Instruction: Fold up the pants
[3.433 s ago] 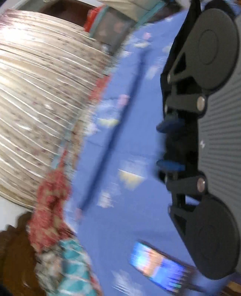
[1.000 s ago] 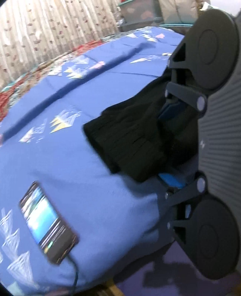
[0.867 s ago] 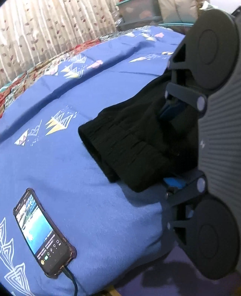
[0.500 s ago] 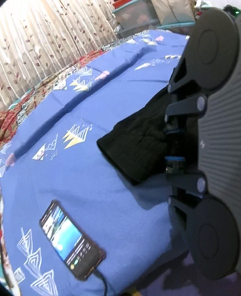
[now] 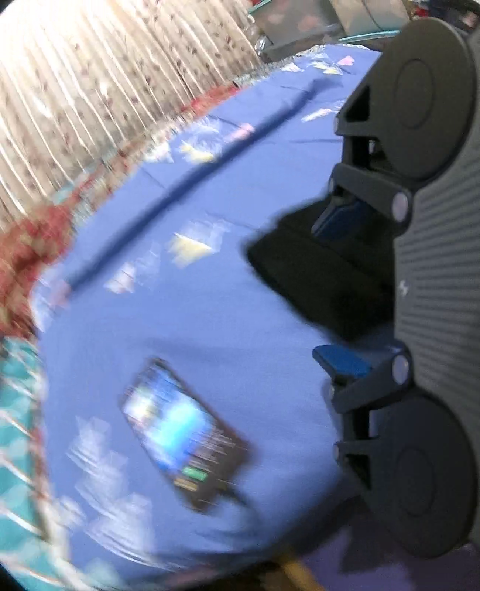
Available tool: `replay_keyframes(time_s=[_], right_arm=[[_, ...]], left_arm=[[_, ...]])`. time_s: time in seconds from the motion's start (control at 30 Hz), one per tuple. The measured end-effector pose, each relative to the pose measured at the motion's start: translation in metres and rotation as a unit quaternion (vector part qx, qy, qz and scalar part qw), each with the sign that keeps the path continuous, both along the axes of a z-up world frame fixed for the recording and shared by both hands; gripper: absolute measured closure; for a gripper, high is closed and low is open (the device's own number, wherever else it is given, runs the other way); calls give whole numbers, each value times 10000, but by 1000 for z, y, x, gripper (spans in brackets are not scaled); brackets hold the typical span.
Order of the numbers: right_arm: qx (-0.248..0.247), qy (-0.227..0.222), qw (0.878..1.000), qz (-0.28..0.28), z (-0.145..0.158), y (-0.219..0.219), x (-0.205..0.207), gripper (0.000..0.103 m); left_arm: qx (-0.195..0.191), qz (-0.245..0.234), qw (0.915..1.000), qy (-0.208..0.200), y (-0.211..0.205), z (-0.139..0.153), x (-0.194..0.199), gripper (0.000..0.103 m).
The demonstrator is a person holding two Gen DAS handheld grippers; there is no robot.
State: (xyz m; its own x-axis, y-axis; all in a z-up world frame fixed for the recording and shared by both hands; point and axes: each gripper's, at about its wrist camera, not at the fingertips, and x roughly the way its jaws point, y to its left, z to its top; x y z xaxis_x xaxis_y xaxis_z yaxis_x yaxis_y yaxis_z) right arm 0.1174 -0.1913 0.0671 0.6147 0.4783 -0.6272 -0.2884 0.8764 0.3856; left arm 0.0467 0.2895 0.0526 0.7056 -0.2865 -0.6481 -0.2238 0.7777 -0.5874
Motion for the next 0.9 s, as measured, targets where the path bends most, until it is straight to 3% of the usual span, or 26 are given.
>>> replay_keyframes(time_s=[0.07,0.1,0.17,0.23,0.27,0.3,0.33,0.37,0.4,0.47,0.6,0.67,0.73,0.77,0.8,0.87,0.9], right_arm=[[-350,0,9994,15,-2,3,23,22],[-558,101,9984,89,-7,8,36,22],[-908,340,9950,220,-21,15,58,21],[-1057,720,9913,302,-37,16,75,20],[-1001,1006,9894,298,-50,22,80,21],[-976,1010,9898,243,-49,19,78,28],[-1154,816,9896,281,-47,25,69,38],[-1337,673,9880,371,-43,33,62,72],[-1299,640,9889,334,-37,36,55,83],[-1132,339,9926,277,-19,37,43,86],[-756,-576,9951,-283,30,15,48,87],[-709,-820,9932,-425,37,12,60,87],[-879,-818,9908,-619,21,3,71,86],[-1069,-723,9890,-727,7,6,80,80],[-1333,-481,9865,-823,-11,10,90,69],[-1815,190,9786,-950,-41,2,97,62],[-1766,211,9788,-1016,-44,-2,91,62]], left_arm=[[373,-173,9990,-195,-9,17,22,13],[514,-372,9975,-305,-16,20,32,3],[695,-1024,9916,-369,-31,16,61,0],[757,-1378,9876,-21,-42,0,87,0],[726,-1536,9853,160,-49,-11,99,2],[702,-1679,9829,282,-56,-21,106,21],[873,-1710,9803,464,-65,-30,109,52],[1194,-1695,9767,554,-75,-34,107,61],[1408,-1671,9748,450,-81,-33,103,76],[1289,-1586,9788,126,-80,-22,94,87],[1161,-717,9869,-862,-62,20,83,89],[1003,-508,9887,-996,-56,28,90,88],[1096,-433,9894,-853,-60,21,103,83],[1293,-460,9883,-668,-68,11,115,77],[1472,-536,9866,-451,-75,0,127,63],[1750,-659,9820,274,-81,-23,142,59],[1703,-631,9823,463,-79,-27,142,59]])
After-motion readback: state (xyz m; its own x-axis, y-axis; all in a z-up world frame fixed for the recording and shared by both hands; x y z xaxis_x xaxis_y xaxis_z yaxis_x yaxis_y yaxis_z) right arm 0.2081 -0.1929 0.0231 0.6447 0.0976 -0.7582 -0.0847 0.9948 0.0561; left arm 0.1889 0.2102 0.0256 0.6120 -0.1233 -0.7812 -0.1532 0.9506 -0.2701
